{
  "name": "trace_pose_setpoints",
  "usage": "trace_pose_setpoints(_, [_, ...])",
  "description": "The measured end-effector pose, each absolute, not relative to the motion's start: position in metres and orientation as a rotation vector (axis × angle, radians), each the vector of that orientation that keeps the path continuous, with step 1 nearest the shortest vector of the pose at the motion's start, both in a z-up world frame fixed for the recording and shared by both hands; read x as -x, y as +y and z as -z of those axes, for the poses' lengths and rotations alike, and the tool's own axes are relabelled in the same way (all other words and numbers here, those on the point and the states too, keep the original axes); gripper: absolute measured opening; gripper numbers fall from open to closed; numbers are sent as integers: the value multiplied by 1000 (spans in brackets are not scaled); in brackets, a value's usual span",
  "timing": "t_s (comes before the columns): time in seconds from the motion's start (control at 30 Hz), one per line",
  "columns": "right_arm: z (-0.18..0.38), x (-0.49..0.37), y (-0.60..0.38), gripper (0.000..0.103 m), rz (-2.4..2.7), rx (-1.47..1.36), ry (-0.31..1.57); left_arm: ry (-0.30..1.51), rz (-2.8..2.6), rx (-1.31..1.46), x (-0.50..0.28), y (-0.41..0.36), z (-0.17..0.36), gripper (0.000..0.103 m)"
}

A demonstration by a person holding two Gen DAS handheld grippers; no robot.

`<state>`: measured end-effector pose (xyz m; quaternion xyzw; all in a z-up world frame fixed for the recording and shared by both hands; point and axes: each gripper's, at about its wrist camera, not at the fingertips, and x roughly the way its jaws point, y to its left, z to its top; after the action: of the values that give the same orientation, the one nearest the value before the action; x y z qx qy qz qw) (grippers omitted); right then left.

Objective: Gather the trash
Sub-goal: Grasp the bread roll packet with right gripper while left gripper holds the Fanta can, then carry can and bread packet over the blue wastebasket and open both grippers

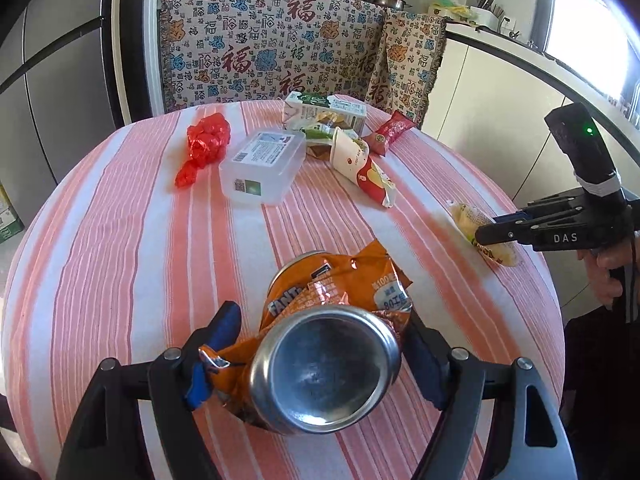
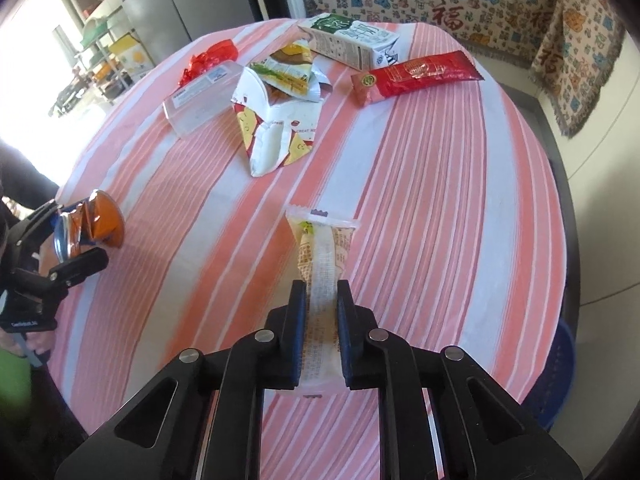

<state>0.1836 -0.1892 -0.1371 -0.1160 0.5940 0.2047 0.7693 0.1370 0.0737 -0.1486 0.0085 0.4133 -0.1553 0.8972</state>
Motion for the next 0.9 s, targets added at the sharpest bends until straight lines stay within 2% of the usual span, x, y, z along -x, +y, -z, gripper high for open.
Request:
trace_pose_setpoints(0.27, [114,-169,-198,13,-467,184,1231,840,300,0,-139,52,132,79])
trace_pose_setpoints(0.9, [75,-154,-281,13,-402,48,1145,812,388,-105,-144,-90,111,79])
